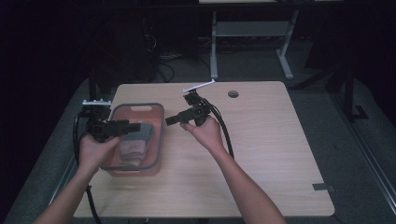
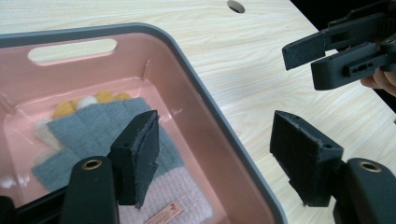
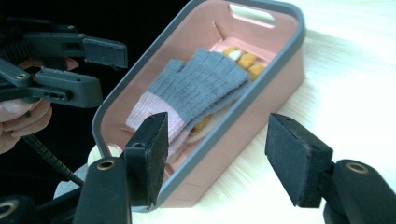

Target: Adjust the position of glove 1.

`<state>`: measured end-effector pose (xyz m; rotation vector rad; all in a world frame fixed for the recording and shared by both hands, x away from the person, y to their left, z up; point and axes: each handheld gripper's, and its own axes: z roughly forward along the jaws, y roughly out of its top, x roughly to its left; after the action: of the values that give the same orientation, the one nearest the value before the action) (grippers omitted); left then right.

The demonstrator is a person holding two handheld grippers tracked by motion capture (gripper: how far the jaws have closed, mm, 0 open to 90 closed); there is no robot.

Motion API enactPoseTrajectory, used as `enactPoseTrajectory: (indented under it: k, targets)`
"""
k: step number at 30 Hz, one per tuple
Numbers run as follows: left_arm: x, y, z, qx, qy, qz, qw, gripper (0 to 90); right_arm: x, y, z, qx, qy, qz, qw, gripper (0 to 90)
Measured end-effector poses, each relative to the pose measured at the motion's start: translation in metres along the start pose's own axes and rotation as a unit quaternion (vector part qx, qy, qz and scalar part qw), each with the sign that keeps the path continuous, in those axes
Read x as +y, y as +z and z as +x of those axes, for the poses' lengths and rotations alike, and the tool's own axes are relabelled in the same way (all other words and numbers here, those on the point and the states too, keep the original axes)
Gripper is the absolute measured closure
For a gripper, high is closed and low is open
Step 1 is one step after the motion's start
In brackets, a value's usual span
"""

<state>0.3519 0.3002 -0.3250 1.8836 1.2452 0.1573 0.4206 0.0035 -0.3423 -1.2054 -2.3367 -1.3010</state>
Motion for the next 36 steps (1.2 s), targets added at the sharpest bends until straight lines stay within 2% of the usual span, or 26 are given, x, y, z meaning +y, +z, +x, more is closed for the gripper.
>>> enactPoseTrajectory:
  k: [5,8,16,25,31,36]
  targets:
    - [0.003,0.003,-0.005,-0.007,0.002,0.0,1.0,30.6,-0.003,-0.01,-0.006,0.0,0.01,-0.005,0.9999,38.5]
    - [0.005,0.006,-0.009,-0.021,0.001,0.0,0.9998,30.6,-0.005,-0.015,-0.008,-0.005,0.013,-0.005,0.9999,37.7]
    - [0.009,0.013,-0.021,-0.03,0.007,-0.001,0.9995,28.5,-0.008,-0.026,-0.011,-0.014,0.016,-0.017,0.9996,36.3]
    - [0.015,0.023,-0.034,-0.048,0.02,0.002,0.9986,28.0,-0.017,-0.038,-0.024,-0.035,0.026,-0.02,0.9988,34.6]
    - [0.018,0.029,-0.044,-0.057,0.033,0.007,0.9978,27.3,-0.025,-0.051,-0.034,-0.053,0.032,-0.017,0.9979,34.0]
    - [0.019,0.035,-0.05,-0.065,0.035,0.009,0.9972,27.2,-0.033,-0.065,-0.043,-0.065,0.041,-0.023,0.9968,33.9]
